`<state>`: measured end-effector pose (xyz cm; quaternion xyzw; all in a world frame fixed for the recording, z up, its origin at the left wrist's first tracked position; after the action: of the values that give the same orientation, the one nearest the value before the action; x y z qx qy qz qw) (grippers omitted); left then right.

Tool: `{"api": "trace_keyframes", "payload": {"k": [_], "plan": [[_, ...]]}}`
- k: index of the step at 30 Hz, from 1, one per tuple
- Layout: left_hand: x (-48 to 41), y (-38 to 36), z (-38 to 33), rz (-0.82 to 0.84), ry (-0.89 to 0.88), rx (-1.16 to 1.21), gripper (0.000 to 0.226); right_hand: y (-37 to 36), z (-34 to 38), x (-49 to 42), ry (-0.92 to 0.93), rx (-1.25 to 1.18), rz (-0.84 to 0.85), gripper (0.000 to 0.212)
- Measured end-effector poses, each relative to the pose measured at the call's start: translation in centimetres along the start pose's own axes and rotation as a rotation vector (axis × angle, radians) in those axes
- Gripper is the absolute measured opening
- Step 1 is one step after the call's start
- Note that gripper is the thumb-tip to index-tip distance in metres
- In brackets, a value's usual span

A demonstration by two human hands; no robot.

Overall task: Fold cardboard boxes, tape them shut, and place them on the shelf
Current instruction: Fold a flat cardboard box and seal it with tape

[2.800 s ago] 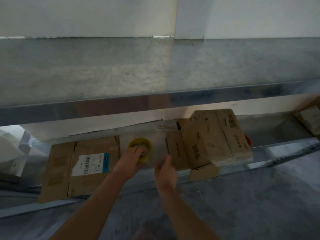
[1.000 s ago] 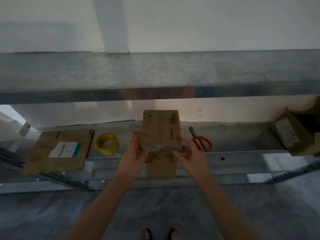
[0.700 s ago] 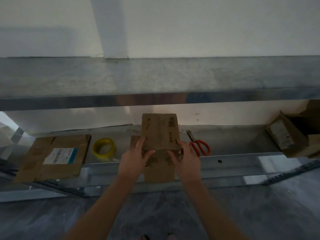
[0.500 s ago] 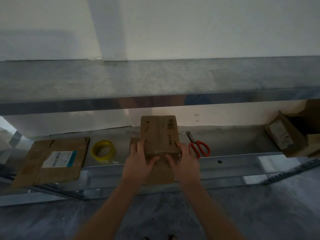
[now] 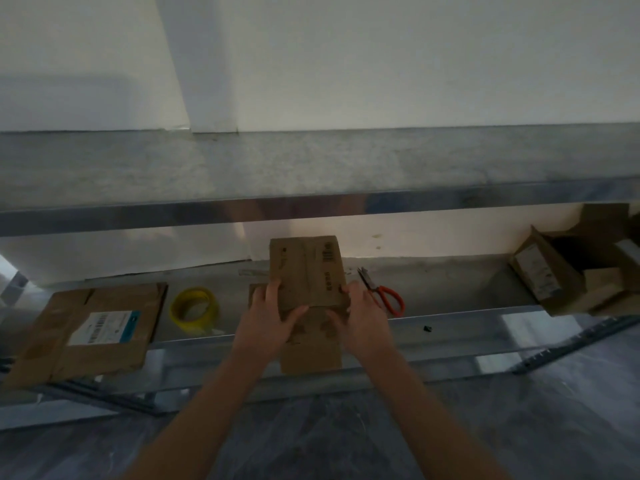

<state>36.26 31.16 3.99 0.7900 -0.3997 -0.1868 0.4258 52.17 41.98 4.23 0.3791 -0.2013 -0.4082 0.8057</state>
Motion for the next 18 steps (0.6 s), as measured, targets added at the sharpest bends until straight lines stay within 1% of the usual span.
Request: {"api": "trace_keyframes", "payload": {"k": [2, 4, 5, 6, 8, 12, 14, 15, 18], "plan": [[-0.2, 1.2, 1.4, 0.120, -0.054, 0.142, 0.089, 0.5, -1.0, -0.2, -0.001, -0.055, 0.079, 0.057], [-0.5, 2.7, 2.9, 0.312, -0.142, 0.253, 0.100, 1.9, -2.0, -0.6, 0.005, -0.195, 0.234, 0.061], [-0.8, 3.3, 3.3, 0.386, -0.191, 0.255, 0.102, 2.6, -2.3, -0.8, 0.001, -0.264, 0.317, 0.060], [-1.1, 3.7, 3.5, 0.418, -0.242, 0.220, 0.100, 3.3, -2.5, -0.9, 0.010, -0.285, 0.372, 0.057], [-1.8, 4.2, 3.1, 0.386, -0.296, 0.111, 0.090, 4.0, -3.0, -1.6, 0.048, -0.239, 0.364, 0.050], [-2.2, 4.3, 2.2, 0.316, -0.199, 0.091, 0.074, 4.1, -2.9, -2.5, 0.078, -0.159, 0.308, 0.040], [-1.9, 3.7, 2.2, 0.231, -0.180, 0.106, 0.072, 3.6, -2.4, -2.6, 0.091, -0.104, 0.251, 0.037], [-1.7, 3.5, 2.2, 0.213, -0.168, 0.124, 0.074, 3.5, -2.2, -2.6, 0.089, -0.098, 0.231, 0.036], [-1.4, 3.2, 1.9, 0.225, -0.128, 0.164, 0.077, 3.2, -2.1, -2.3, 0.065, -0.109, 0.224, 0.035]]}}
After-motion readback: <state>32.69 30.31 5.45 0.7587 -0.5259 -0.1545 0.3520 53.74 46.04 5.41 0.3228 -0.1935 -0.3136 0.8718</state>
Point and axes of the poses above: each hand's wrist, its own x-axis away from the middle knuckle, its own y-axis out of the back of the hand, z = x × y, the point moved 1 cm from there along -x, towards the middle knuckle, and after that the axes turned 3 degrees about -z, right-handed, at the moved point
